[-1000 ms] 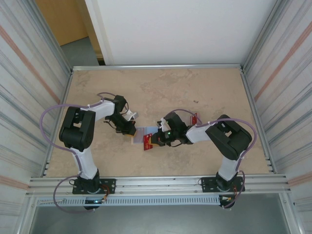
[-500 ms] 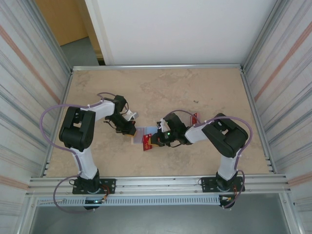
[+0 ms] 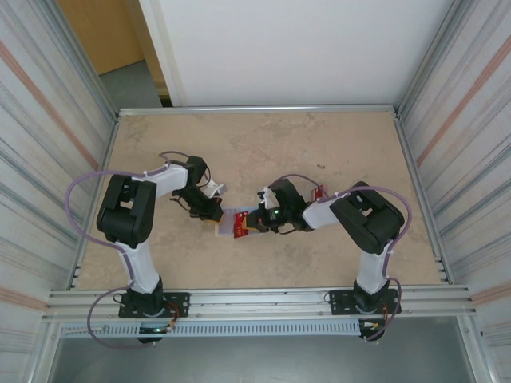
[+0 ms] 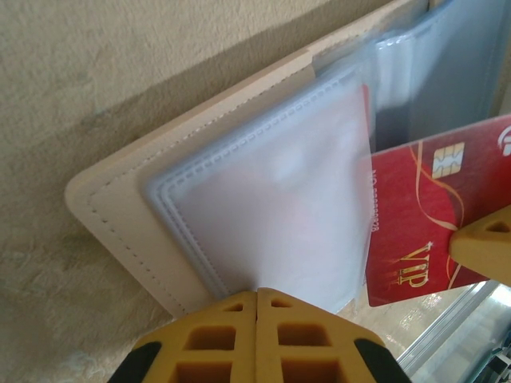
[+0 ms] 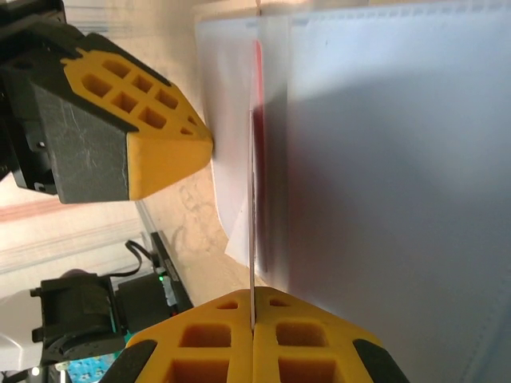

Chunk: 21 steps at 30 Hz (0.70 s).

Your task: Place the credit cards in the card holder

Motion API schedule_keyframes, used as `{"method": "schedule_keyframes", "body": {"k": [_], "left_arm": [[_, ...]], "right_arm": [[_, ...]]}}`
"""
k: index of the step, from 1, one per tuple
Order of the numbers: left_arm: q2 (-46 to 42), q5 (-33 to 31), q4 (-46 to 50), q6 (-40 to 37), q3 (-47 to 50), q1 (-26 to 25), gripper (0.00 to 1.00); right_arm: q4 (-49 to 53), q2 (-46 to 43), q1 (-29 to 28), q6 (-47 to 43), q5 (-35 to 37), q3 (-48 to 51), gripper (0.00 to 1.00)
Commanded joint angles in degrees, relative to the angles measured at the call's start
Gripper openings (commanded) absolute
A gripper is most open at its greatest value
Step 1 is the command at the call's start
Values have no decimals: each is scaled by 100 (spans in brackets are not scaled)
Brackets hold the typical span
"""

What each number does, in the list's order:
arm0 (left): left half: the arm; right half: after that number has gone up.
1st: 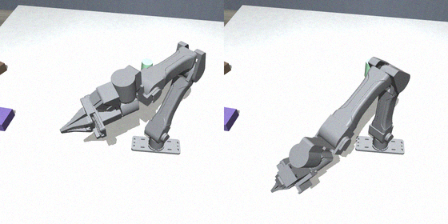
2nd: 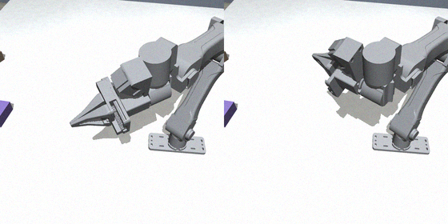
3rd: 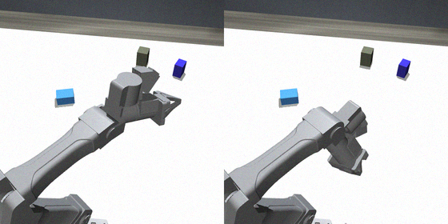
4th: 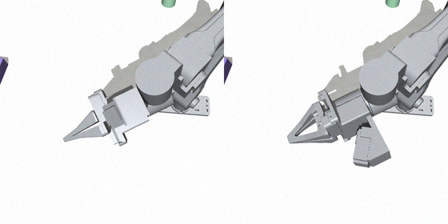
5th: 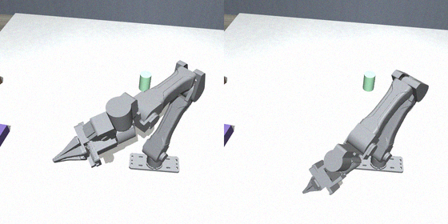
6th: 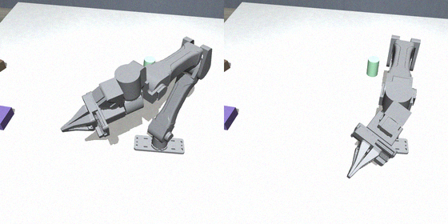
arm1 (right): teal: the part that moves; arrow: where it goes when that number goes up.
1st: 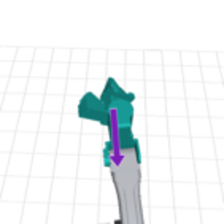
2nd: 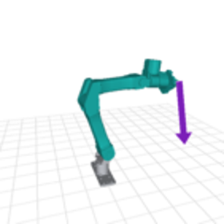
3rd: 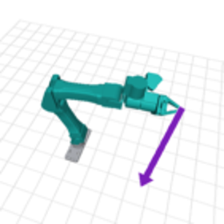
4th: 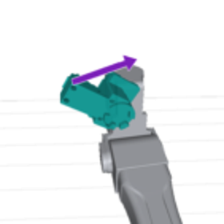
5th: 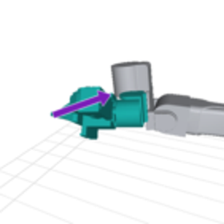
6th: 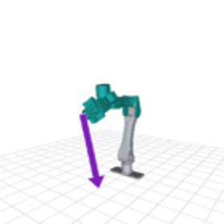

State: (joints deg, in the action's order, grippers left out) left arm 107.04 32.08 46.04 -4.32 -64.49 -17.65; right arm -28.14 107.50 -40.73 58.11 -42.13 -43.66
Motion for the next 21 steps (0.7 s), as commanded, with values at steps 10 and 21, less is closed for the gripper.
{"method": "schedule_keyframes", "body": {"k": [10, 21], "left_arm": [[19, -129, 28, -70, 43, 6, 0], [12, -102, 24, -59, 48, -6, 0]], "right_arm": [[54, 230, 138, -27, -282, -322, 0], [-320, 516, 104, -27, -72, -302, 0]]}}
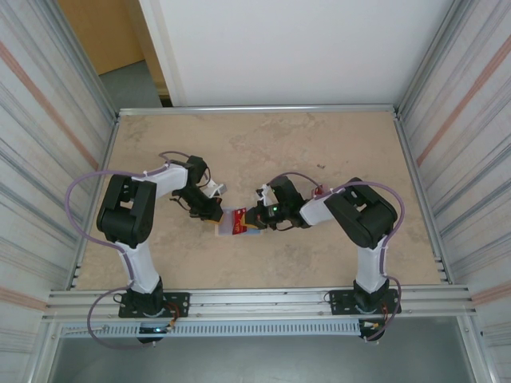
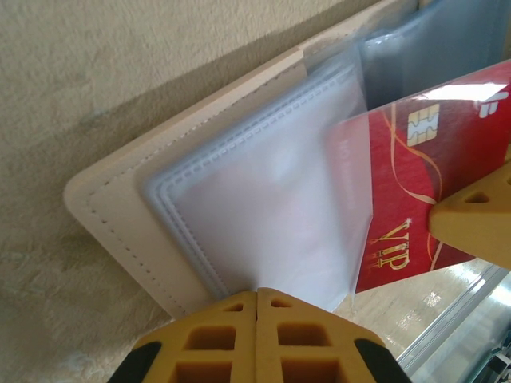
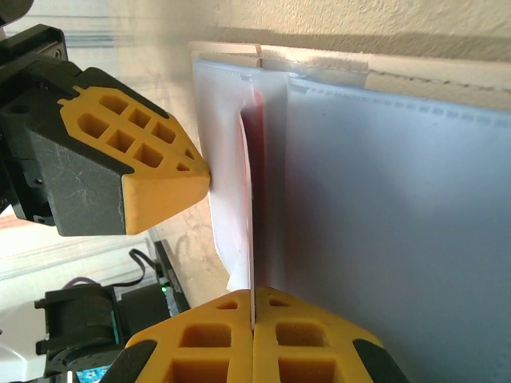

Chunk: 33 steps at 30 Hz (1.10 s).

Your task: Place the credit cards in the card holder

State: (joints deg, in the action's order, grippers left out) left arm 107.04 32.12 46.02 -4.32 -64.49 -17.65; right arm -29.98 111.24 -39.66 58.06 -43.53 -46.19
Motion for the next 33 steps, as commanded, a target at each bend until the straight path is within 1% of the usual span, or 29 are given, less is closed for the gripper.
{"method": "schedule_keyframes", "body": {"k": [1, 17, 23, 27, 33], "left_arm": [[20, -92, 13, -54, 62, -3, 0], [29, -68, 34, -52, 37, -4, 0], [17, -82, 10, -43, 57, -2, 0], [-183, -156, 96, -28, -25, -2, 0], [-522, -314, 339, -78, -225, -4, 3]], "right_arm": [[-164, 182, -6, -27, 64, -75, 0], [-626, 332, 66, 91, 188, 1, 0], [-705, 421, -30, 156, 205, -1, 0], [-744, 385, -127, 241, 268, 83, 0], [-540, 330, -130, 208, 322, 97, 4]]}}
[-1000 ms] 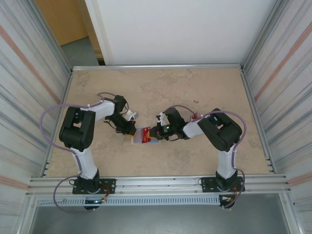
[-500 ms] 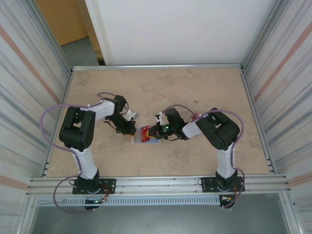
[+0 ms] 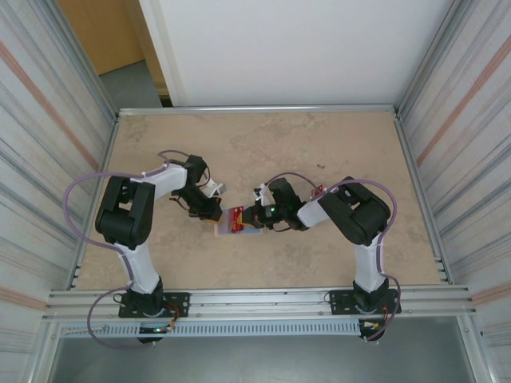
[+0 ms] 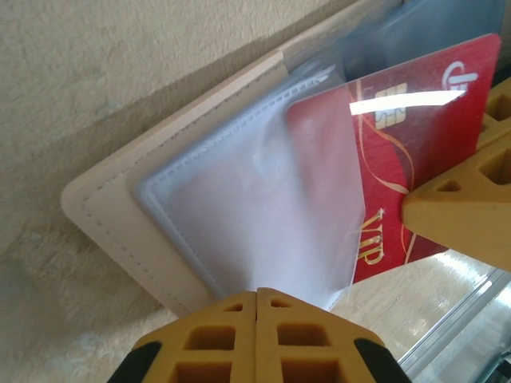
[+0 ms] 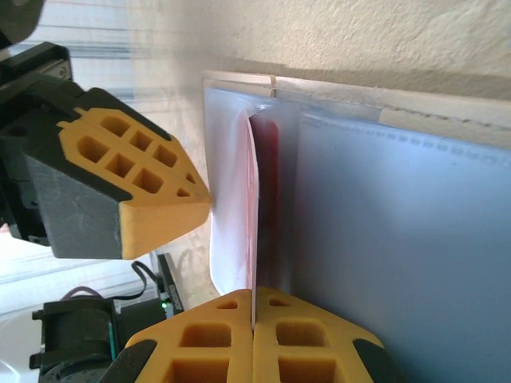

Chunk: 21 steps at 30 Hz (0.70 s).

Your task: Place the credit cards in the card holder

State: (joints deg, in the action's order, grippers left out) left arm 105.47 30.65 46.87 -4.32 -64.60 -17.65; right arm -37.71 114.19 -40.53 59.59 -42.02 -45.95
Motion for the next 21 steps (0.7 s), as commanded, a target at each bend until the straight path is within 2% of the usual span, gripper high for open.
{"method": "schedule_keyframes", "body": {"k": [1, 7, 15, 17, 21], "left_arm": [[-441, -205, 253, -78, -209, -10, 3], [-525, -243, 75, -109, 37, 76, 3], [-181, -260, -111, -68, 167, 199, 0], [-137, -287, -170, -68, 227, 184, 0], [-105, -369, -212, -99, 274, 132, 0]], "right_arm": [[333, 25, -48, 23, 200, 50, 4], [857, -32, -115, -171, 244, -207, 6], [1793, -247, -224, -442, 524, -553, 14], [2164, -343, -247, -586, 653, -634, 18], [2953, -509, -281, -858, 911, -808, 20]]}}
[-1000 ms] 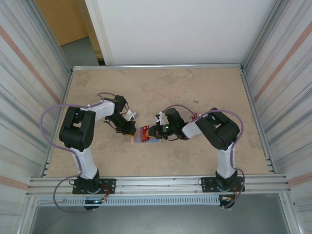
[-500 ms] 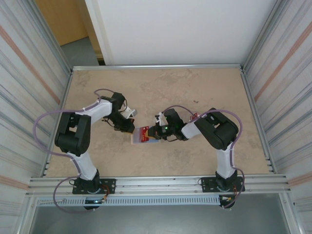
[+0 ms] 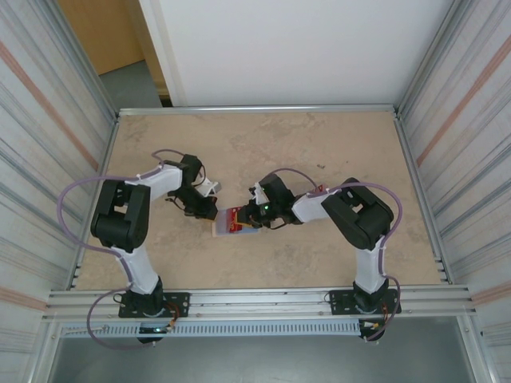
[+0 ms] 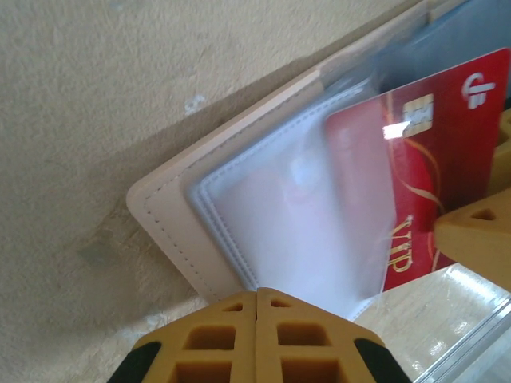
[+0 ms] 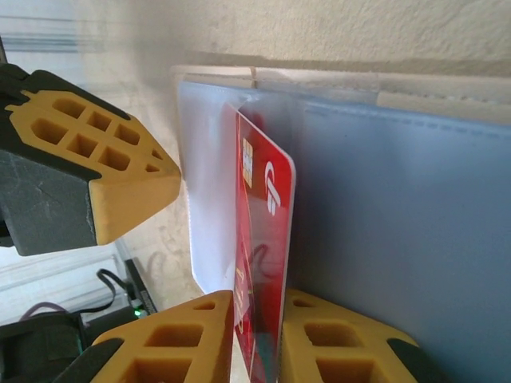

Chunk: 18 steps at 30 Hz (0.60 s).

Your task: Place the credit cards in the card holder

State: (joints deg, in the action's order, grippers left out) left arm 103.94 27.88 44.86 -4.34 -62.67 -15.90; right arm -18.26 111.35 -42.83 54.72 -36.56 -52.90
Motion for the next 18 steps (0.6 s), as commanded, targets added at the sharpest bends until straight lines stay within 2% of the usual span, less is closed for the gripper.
{"method": "schedule_keyframes", "body": {"k": [1, 7, 18], "left_arm": [[55, -102, -17, -95, 97, -40, 0], [83, -96, -11, -81, 71, -48, 0], [101, -113, -19, -97, 52, -65, 0]], "right_arm": [[1100, -279, -64, -399, 428, -132, 20], [1807, -298, -160, -679, 668, -505, 20], [2106, 121, -311, -839, 618, -1152, 17]]}}
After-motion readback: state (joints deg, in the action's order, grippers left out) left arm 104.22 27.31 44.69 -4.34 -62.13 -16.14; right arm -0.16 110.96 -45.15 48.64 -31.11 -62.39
